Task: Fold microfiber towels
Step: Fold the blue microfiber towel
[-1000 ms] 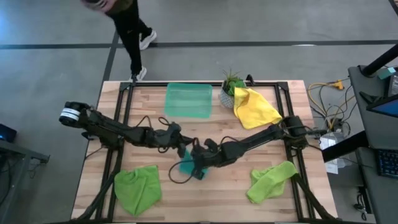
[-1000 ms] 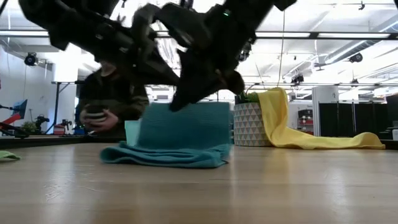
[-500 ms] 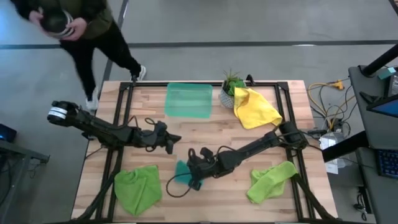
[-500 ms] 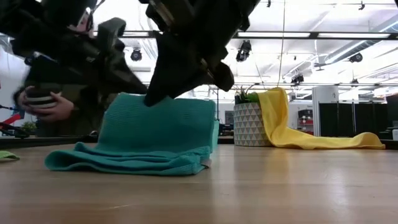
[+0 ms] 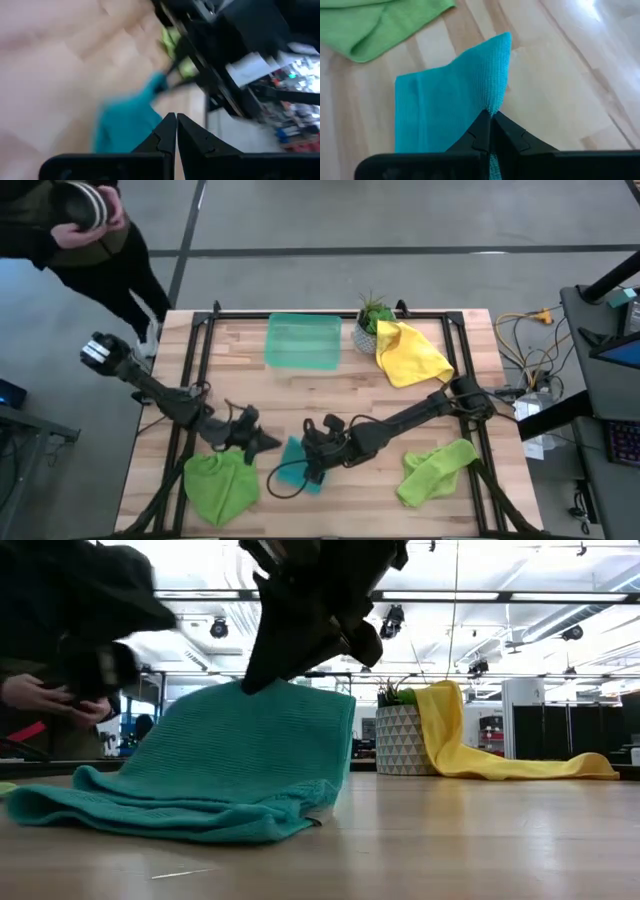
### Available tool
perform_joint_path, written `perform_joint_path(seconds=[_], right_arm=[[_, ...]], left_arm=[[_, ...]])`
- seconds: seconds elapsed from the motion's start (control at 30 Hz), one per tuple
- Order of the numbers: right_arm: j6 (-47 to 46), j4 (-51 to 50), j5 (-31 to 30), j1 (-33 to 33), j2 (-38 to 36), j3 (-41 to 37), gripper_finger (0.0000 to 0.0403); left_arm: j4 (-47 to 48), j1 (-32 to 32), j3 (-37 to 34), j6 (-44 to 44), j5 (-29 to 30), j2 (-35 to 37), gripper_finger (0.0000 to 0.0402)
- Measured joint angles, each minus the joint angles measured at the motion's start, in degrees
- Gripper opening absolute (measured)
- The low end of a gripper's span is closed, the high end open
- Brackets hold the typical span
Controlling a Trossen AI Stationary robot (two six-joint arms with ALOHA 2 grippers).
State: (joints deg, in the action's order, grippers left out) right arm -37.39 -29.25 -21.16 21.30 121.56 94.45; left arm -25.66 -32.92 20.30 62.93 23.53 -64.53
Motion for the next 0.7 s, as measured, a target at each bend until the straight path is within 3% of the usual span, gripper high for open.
perform_joint_path(seconds=[0.1,0.23,0.43,0.7], right_arm=[[1.2,-1.4,0.0,-0.9,0.0,0.0,0.0009],[3.8,-3.6,0.0,-1.9,0.0,0.0,0.0009],[11.5,-9.3,0.0,-3.4,-0.7,-0.1,0.0009],[17.5,-9.0,0.1,-8.1,-3.4,-2.8,0.0009]], left_arm=[[0.1,-3.6,0.3,5.0,0.4,-2.2,0.0000],[-0.6,-3.9,0.7,8.4,0.3,-7.1,0.0000],[-11.2,-1.4,0.7,8.7,0.0,-15.8,0.0000],[-23.2,3.4,2.6,8.5,-8.1,-26.9,0.0000]])
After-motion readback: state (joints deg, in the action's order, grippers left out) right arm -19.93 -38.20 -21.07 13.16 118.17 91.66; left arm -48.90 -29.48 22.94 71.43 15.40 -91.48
